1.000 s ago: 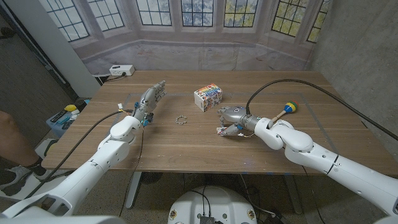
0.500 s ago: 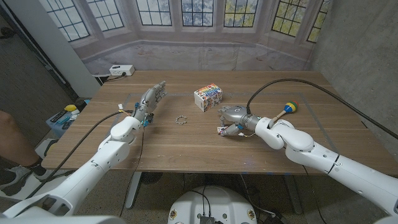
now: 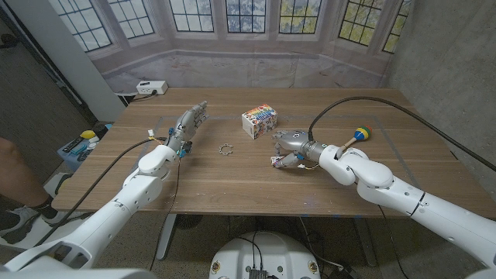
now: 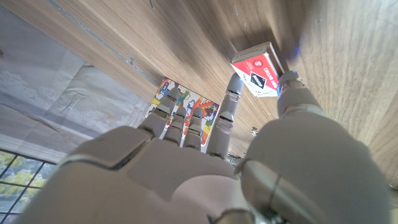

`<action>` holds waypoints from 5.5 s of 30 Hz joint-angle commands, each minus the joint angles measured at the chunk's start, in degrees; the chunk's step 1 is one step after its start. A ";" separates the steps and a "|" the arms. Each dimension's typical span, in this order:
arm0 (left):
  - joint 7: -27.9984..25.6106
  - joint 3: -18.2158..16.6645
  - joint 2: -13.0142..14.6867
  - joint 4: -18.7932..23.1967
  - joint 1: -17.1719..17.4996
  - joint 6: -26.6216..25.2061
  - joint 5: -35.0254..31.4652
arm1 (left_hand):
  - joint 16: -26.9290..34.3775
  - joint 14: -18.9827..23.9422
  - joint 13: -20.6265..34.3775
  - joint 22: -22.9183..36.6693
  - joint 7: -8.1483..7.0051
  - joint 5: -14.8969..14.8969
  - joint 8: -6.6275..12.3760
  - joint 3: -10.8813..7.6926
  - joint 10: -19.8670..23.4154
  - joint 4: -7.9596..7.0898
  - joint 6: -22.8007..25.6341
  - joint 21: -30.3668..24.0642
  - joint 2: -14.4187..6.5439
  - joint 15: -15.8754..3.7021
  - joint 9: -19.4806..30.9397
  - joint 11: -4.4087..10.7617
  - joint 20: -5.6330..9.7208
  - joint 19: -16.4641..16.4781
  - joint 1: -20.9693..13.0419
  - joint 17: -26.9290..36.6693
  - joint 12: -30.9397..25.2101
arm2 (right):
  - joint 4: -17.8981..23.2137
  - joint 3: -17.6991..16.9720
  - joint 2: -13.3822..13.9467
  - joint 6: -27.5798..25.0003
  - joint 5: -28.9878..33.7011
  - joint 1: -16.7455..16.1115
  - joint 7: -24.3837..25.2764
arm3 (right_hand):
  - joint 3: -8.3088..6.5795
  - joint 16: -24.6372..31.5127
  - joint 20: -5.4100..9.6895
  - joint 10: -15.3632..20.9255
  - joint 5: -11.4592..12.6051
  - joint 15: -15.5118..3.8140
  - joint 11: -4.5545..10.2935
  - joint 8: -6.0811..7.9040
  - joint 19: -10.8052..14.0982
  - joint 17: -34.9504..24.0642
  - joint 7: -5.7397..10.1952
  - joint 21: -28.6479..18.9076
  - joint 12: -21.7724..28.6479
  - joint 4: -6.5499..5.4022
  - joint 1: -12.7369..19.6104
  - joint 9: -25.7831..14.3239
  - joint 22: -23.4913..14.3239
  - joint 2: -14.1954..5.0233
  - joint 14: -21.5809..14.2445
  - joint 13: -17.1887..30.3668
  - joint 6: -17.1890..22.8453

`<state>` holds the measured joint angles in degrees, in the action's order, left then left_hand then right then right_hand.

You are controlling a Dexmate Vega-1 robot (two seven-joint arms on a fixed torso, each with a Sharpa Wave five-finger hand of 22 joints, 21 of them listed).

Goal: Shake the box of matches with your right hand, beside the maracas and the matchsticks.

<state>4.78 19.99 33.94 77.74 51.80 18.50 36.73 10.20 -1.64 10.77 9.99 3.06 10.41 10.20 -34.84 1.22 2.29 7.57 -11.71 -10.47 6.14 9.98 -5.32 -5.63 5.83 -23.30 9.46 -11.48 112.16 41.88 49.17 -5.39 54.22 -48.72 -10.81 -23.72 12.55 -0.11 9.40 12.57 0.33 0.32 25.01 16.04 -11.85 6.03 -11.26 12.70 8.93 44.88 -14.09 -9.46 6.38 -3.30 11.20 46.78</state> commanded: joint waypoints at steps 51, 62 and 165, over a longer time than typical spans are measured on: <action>-0.86 0.54 -0.18 0.22 -0.26 -0.36 -0.89 | 0.11 -0.13 0.32 0.31 0.17 0.37 0.37 0.28 -0.07 0.17 0.48 0.12 -0.12 0.22 0.35 -0.18 -0.81 0.12 -0.94 0.29 -0.53 | 3.68 -5.93 -1.67 -6.45 -10.97 -2.14 5.73 | -0.23 0.25 -0.27 1.04 0.16 0.13 -0.04 -0.24 0.53 -0.13 -0.75 0.24 -0.54 -0.35 0.08 0.33 -0.28 -0.49 -0.91 0.16 -0.04; -0.85 0.81 -0.27 0.01 -0.66 -0.73 -1.06 | 0.12 -0.11 0.32 0.31 0.30 0.38 0.42 0.28 -0.04 0.17 0.65 0.11 -0.14 0.25 0.35 -0.14 -0.85 0.13 -0.98 0.29 -0.55 | 2.71 -5.26 -2.44 -7.75 -12.09 -1.44 7.14 | -0.26 0.23 -0.35 1.08 0.14 0.25 -0.13 -0.32 0.57 -0.07 -0.75 0.24 -0.62 -0.28 0.27 0.40 -0.28 -0.61 -1.03 0.17 -0.15; -3.11 1.38 0.23 4.35 1.34 -2.28 -1.93 | 0.11 -0.15 0.33 0.33 0.28 0.39 0.40 0.46 -0.08 0.17 0.92 0.09 -0.17 0.22 0.36 -0.13 -1.08 0.13 -1.25 0.29 -0.53 | 2.00 -2.88 -3.44 -23.24 -18.66 0.75 19.05 | 0.29 0.18 -0.86 1.91 -0.62 0.65 -0.99 -0.83 0.90 0.18 -1.79 0.25 -0.96 -0.32 0.48 0.73 -0.28 -1.26 -2.20 0.19 -0.57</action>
<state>1.82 21.58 33.87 81.38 52.50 16.23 34.64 10.20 -1.64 10.77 9.99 3.37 10.41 10.20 -34.60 1.22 2.52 7.88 -11.71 -10.46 6.14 10.27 -5.32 -6.24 5.83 -23.89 9.46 -11.48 112.75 37.45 45.36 -28.81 33.99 -48.11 9.44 -23.63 12.55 -0.72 10.91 12.13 1.11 -0.59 24.30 16.64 -11.74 4.60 -11.03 11.87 8.52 45.38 -13.29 -9.46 5.37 -5.18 11.40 45.74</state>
